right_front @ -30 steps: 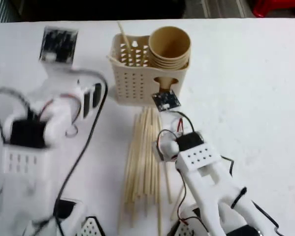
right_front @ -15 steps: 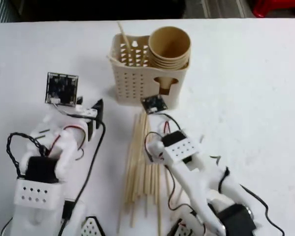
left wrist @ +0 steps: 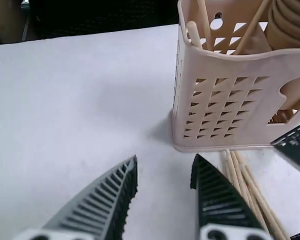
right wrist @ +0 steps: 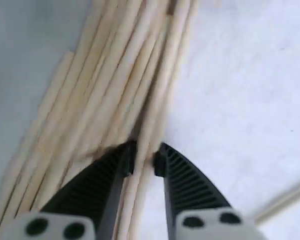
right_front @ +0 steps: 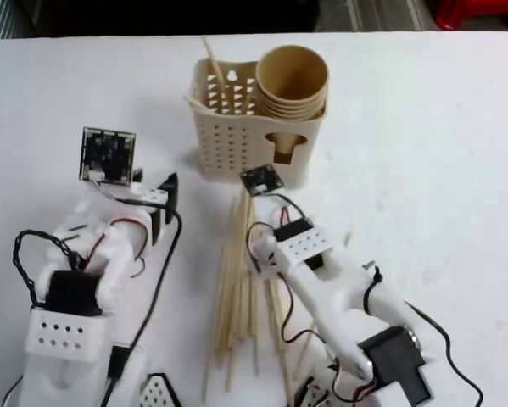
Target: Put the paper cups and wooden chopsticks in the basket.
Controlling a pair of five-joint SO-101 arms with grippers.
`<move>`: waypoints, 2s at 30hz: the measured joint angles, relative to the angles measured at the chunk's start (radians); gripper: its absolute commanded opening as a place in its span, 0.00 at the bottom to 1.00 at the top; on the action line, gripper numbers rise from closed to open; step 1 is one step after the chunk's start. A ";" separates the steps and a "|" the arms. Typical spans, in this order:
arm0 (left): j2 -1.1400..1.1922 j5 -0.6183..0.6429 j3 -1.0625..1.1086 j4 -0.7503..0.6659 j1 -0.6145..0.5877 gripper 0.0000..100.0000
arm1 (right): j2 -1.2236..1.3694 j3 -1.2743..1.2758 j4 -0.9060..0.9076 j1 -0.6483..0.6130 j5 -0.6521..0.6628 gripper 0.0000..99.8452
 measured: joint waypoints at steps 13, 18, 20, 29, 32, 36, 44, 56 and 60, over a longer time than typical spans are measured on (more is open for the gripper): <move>0.000 0.000 0.038 -0.018 0.017 0.19 | -0.209 0.005 0.089 0.112 0.009 0.02; 0.000 0.000 0.040 -0.018 0.063 0.19 | -0.338 0.005 0.138 0.172 0.009 0.02; 0.000 0.000 0.040 -0.018 0.066 0.19 | -0.371 0.008 0.141 0.195 0.009 0.02; 0.040 -0.023 0.026 0.068 0.180 0.25 | -0.408 0.014 0.129 0.319 0.011 0.02; 0.198 -0.023 -0.023 0.095 0.196 0.25 | -0.408 0.014 0.110 0.356 0.011 0.02; 0.404 -0.028 -0.098 0.100 0.207 0.25 | -0.408 0.014 0.110 0.381 0.011 0.02; 0.784 -0.028 -0.199 0.100 0.310 0.24 | -0.408 0.014 0.110 0.387 0.011 0.02; 1.145 0.071 -0.387 0.100 0.331 0.21 | -0.408 0.014 0.110 0.387 0.011 0.02; 1.232 0.071 -0.456 0.100 0.339 0.10 | -0.408 0.014 0.110 0.387 0.011 0.02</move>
